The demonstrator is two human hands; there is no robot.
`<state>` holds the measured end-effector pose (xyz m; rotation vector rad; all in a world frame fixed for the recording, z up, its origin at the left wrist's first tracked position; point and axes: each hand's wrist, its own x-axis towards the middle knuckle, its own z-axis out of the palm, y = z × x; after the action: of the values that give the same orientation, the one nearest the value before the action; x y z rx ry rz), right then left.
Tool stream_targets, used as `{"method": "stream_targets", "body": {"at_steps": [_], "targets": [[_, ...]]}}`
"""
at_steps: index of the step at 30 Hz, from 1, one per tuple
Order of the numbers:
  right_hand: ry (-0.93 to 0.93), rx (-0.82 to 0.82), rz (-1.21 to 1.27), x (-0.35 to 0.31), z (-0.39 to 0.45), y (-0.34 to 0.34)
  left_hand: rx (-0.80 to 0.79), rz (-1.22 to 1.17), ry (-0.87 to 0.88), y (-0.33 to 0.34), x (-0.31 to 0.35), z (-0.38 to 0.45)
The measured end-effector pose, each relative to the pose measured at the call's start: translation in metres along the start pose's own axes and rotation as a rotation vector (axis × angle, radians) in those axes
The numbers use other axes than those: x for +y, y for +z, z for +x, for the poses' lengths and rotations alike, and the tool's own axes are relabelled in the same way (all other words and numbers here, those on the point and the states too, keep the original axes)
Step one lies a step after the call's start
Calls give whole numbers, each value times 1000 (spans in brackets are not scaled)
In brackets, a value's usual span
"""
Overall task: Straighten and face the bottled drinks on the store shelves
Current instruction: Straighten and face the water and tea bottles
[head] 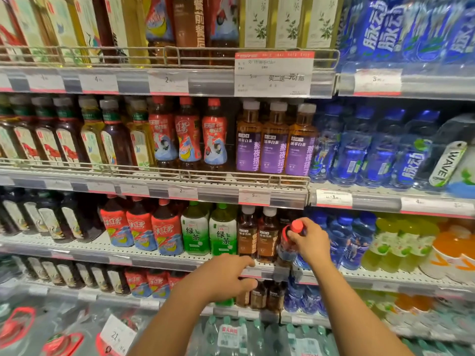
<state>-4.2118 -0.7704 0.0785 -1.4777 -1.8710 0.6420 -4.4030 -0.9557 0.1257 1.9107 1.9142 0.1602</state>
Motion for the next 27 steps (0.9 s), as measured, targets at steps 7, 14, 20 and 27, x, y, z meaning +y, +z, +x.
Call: {"method": "stream_targets", "body": {"at_steps": [7, 14, 20, 27], "targets": [[-175, -27, 63, 12, -56, -43, 6, 23, 46, -4, 34, 3], [-289, -83, 131, 3, -64, -92, 96, -20, 114, -22, 59, 1], [-364, -125, 150, -17, -66, -123, 173, 31, 141, -48, 67, 4], [-461, -168, 230, -65, -52, -144, 340, 57, 209, -107, 70, -2]]}}
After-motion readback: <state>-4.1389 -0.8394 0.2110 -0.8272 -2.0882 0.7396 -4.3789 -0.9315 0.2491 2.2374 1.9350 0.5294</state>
